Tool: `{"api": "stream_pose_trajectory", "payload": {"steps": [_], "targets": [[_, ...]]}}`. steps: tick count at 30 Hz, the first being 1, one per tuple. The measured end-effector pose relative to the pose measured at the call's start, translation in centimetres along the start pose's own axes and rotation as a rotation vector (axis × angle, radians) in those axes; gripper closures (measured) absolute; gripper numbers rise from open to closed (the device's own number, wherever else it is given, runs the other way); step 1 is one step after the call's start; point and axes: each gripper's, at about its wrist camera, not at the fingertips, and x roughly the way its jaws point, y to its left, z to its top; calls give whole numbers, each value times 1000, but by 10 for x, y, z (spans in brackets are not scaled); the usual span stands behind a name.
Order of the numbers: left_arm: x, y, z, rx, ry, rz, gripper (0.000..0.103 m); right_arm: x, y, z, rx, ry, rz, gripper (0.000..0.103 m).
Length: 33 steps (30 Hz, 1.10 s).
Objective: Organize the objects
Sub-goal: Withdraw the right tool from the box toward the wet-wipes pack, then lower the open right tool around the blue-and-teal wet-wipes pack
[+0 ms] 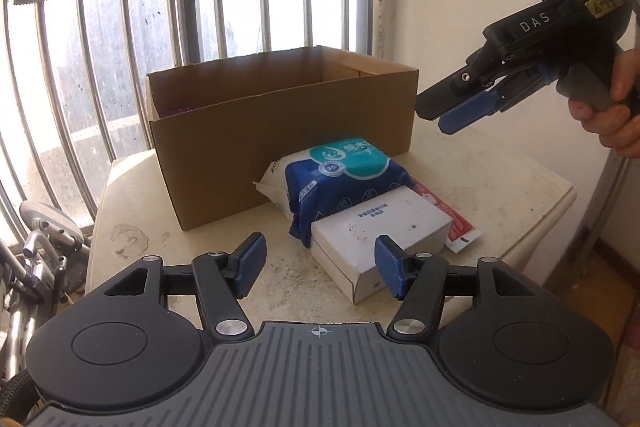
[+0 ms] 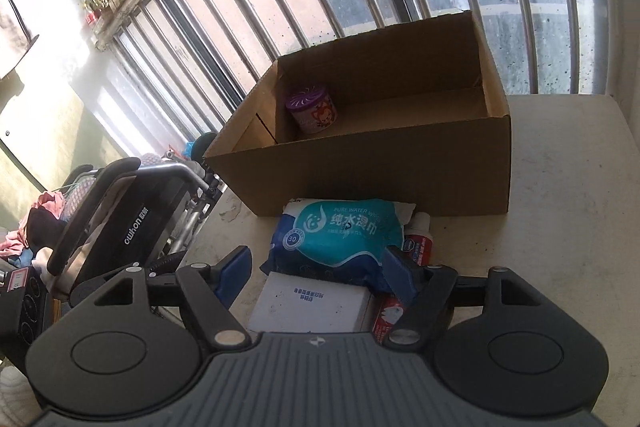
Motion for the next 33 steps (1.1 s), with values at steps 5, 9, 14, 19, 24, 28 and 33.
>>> {"api": "stream_pose_trajectory", "payload": {"steps": [5,9,14,19,24,28,33], "targets": [[15,-1,-13,-28,19,-35,42,14,-16,-22,43,50,17,33],[28,-1,-14,-54,11,-84,44,27,-17,-34,51,99,41,38],[35,-3,-15,-63,13,-104,44,39,-15,-38,38,120,17,40],[42,-3,-16,-87,38,-151,53,49,-13,-37,51,131,39,41],[39,1,-18,-89,34,-112,53,53,-4,-38,29,139,38,40],[31,16,-22,-107,40,-98,53,62,8,-39,20,151,64,40],[21,31,-25,-112,55,-46,53,80,26,-36,3,158,91,40]]}}
